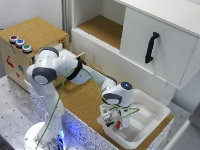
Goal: Place the pink object inside the left cabinet
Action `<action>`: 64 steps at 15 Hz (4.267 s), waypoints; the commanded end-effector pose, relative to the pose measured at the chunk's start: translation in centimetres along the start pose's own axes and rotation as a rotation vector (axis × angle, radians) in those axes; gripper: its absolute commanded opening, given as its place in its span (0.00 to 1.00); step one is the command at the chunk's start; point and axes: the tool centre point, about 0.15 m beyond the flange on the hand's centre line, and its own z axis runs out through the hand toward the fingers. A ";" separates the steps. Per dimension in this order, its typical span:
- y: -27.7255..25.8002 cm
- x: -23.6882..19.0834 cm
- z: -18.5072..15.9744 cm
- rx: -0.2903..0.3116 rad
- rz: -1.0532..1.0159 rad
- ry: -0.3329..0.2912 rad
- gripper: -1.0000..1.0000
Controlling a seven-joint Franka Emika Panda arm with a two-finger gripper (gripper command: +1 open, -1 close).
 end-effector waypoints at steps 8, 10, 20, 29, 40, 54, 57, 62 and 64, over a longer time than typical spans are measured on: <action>-4.6 0.4 -15.0 0.212 -0.012 0.271 0.00; -6.4 -0.1 -20.1 0.262 -0.047 0.360 0.00; -27.8 -4.1 -32.2 0.386 -0.587 0.449 0.00; -48.7 -5.3 -34.9 0.485 -1.000 0.488 0.00; -64.8 -2.2 -33.8 0.452 -0.980 0.355 0.00; -70.5 -3.4 -29.7 0.264 -0.762 0.377 0.00; -72.0 -3.4 -29.2 0.244 -0.733 0.415 0.00; -72.6 -3.0 -29.2 0.212 -0.650 0.452 1.00; -71.8 -3.5 -29.7 0.217 -0.626 0.486 1.00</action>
